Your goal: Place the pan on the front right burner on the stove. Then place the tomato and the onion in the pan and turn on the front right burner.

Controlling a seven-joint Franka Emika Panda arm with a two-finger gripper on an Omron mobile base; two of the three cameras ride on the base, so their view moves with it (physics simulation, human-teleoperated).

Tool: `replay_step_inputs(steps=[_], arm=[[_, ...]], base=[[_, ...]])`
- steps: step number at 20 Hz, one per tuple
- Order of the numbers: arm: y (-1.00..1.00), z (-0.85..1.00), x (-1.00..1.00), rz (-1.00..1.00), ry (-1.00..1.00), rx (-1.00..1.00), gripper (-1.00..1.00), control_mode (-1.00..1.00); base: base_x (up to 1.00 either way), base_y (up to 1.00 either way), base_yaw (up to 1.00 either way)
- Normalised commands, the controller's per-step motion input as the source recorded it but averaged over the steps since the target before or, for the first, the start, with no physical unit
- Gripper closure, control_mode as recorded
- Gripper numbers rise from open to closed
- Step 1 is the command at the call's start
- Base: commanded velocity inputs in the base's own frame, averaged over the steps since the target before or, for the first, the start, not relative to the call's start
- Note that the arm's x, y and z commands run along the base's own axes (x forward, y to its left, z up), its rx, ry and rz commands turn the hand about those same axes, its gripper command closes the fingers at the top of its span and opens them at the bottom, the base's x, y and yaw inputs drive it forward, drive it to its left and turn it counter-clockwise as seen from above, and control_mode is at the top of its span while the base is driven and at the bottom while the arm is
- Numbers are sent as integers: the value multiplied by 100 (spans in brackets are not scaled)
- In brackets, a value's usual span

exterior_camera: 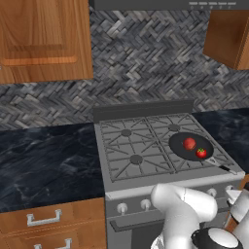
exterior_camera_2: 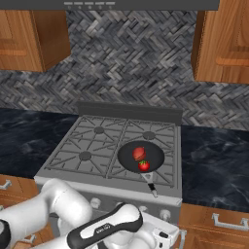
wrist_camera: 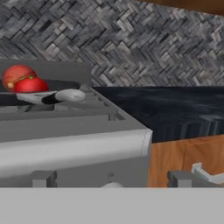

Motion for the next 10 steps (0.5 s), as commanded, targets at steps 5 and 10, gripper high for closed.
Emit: replay_step_inputs(steps=[5,10], arm=[[0,0,0,11,0,-1,-100,-100],[0,-11,0,17,0,-1,-100,-100]], base=[[0,0,0],[0,0,0]])
